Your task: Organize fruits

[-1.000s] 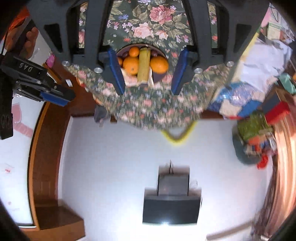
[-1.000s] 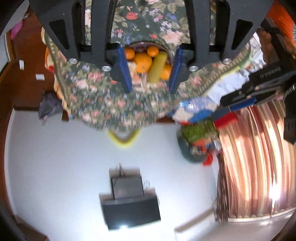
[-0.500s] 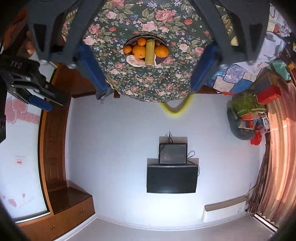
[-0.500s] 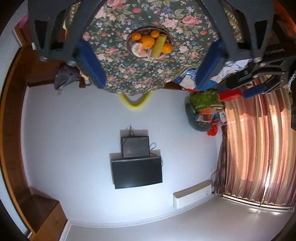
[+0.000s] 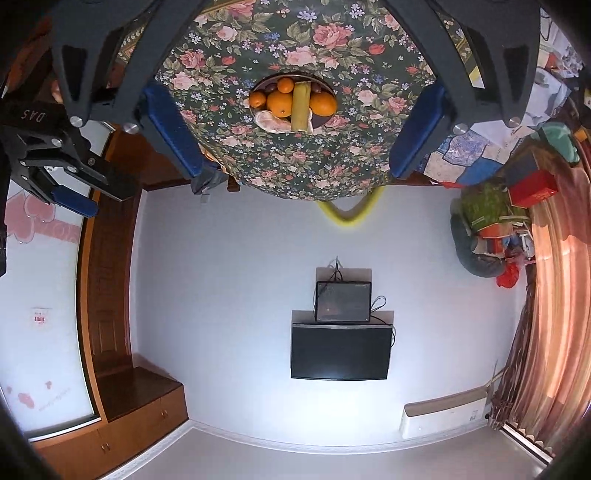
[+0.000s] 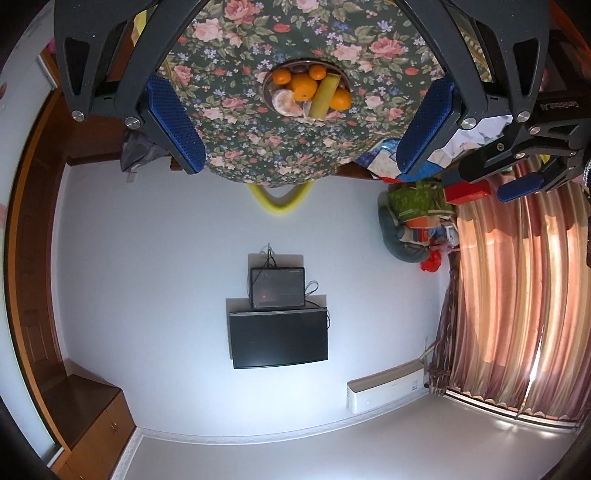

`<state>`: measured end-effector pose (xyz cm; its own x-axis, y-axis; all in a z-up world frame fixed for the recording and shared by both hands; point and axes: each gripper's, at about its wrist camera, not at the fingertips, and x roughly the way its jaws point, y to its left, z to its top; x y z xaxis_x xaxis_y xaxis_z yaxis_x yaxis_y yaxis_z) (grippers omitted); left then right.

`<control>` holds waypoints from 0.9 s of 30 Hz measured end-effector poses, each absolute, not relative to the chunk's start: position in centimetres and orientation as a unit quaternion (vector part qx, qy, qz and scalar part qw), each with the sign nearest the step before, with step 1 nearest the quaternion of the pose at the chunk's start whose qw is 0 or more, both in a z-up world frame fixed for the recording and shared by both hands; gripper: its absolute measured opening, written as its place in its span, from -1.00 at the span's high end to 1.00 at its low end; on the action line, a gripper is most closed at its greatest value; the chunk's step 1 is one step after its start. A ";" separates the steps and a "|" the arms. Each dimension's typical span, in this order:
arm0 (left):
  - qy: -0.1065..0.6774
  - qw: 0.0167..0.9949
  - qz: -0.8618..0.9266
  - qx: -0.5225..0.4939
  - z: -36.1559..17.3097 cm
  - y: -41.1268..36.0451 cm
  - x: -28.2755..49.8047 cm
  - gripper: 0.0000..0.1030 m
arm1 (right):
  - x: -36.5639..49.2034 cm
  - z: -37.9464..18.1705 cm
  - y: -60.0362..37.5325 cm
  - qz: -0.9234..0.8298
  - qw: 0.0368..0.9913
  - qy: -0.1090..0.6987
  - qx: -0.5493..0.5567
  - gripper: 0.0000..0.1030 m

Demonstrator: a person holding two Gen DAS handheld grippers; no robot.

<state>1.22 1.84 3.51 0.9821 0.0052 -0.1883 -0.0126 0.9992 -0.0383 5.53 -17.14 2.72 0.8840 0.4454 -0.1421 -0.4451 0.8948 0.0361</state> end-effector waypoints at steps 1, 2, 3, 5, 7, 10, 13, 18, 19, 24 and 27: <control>0.094 0.995 0.005 -0.020 3.5 1.9 1.2 -0.99 | 5.6 2.7 -17.1 0.230 0.971 0.073 0.001 -1.00; 0.094 0.995 0.004 -0.020 3.5 1.9 1.2 -0.99 | 5.4 2.6 -17.1 0.230 0.971 0.073 0.000 -1.00; 0.094 0.995 0.004 -0.021 3.5 1.9 1.2 -0.99 | 5.2 2.6 -17.1 0.229 0.971 0.072 -0.001 -1.00; 0.094 0.995 0.003 -0.022 3.4 1.9 1.2 -0.99 | 5.2 2.5 -17.1 0.230 0.971 0.072 -0.001 -1.00; 0.094 0.995 0.002 -0.022 3.4 1.8 1.2 -0.99 | 5.2 2.6 -17.0 0.231 0.970 0.072 -0.001 -1.00; 0.095 0.995 0.001 -0.019 3.3 1.7 1.2 -0.99 | 5.2 2.5 -17.1 0.231 0.970 0.072 -0.001 -1.00; 0.096 0.995 -0.001 -0.019 3.3 1.6 1.2 -0.99 | 5.1 2.6 -17.0 0.232 0.970 0.072 -0.001 -1.00; 0.096 0.995 -0.002 -0.021 3.3 1.6 1.3 -0.99 | 5.2 2.6 -17.0 0.231 0.970 0.072 -0.001 -1.00; 0.096 0.995 -0.002 -0.021 3.3 1.6 1.3 -0.99 | 5.2 2.6 -17.0 0.231 0.970 0.072 -0.001 -1.00; 0.097 0.995 -0.002 -0.021 3.4 1.6 1.3 -0.99 | 5.1 2.6 -17.0 0.231 0.970 0.072 -0.001 -1.00; 0.097 0.995 -0.003 -0.020 3.4 1.6 1.3 -0.99 | 5.1 2.6 -17.0 0.231 0.970 0.071 -0.001 -1.00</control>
